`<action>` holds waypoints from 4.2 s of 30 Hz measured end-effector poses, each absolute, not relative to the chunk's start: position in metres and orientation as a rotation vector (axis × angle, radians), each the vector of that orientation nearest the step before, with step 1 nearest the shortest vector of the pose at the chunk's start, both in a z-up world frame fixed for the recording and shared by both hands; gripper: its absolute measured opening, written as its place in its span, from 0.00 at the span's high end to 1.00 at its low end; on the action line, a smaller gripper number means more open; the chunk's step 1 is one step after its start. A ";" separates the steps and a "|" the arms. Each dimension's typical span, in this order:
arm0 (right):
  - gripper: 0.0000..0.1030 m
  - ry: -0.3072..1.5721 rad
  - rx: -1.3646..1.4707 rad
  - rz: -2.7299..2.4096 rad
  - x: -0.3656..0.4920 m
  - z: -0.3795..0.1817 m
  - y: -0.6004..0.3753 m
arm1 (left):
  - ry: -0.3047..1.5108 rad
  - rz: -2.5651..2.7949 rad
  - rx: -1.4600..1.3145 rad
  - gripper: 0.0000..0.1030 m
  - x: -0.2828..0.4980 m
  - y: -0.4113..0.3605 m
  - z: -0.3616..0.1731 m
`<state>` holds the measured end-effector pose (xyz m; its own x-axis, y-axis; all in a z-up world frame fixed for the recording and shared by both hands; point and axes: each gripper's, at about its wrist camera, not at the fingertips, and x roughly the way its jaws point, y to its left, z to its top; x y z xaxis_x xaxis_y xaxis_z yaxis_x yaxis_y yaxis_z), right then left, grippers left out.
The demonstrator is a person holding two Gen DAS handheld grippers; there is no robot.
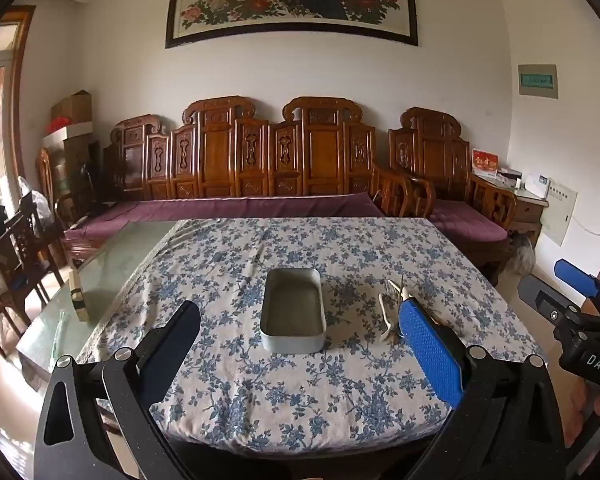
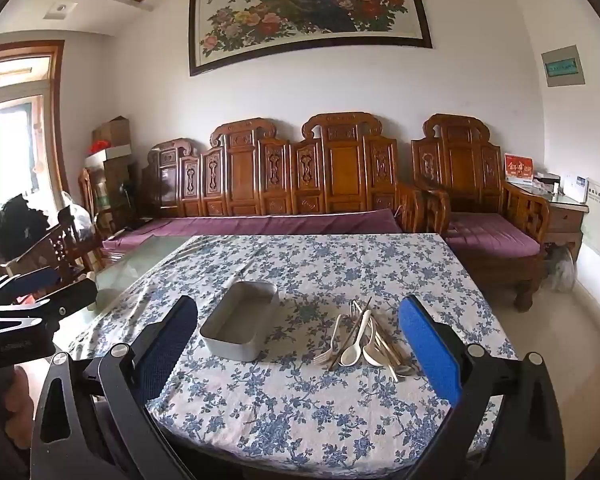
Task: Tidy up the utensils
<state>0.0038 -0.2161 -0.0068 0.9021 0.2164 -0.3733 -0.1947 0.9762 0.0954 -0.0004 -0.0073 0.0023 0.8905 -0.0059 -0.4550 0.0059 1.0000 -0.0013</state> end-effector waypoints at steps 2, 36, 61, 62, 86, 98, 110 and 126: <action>0.02 0.392 0.057 0.213 0.004 -0.007 -0.216 | 0.470 -0.007 0.001 0.06 -0.001 -0.008 0.005; 0.02 0.389 0.057 0.212 0.003 -0.006 -0.217 | 0.462 -0.015 -0.001 0.06 -0.003 -0.006 0.009; 0.02 0.387 0.057 0.212 0.001 -0.004 -0.217 | 0.459 -0.018 0.000 0.06 -0.006 -0.009 0.013; 0.02 0.387 0.058 0.212 0.002 -0.004 -0.218 | 0.459 -0.019 0.000 0.06 -0.006 -0.010 0.013; 0.02 0.419 0.057 0.198 0.010 -0.012 -0.223 | 0.529 -0.037 0.011 0.06 0.014 -0.013 -0.005; 0.10 0.524 0.066 0.166 0.063 -0.068 -0.251 | 0.637 -0.093 0.032 0.06 0.062 -0.026 -0.049; 0.44 0.659 0.049 0.132 0.130 -0.120 -0.286 | 0.666 -0.179 0.083 0.06 0.113 -0.056 -0.075; 0.64 0.880 0.005 0.126 0.221 -0.189 -0.338 | 0.770 -0.323 0.121 0.18 0.175 -0.101 -0.128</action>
<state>0.2208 -0.3376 -0.1888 0.6299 0.1122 -0.7686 -0.1077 0.9926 0.0566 0.1754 -0.1005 -0.1280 0.6714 -0.2417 -0.7006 0.3298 0.9440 -0.0096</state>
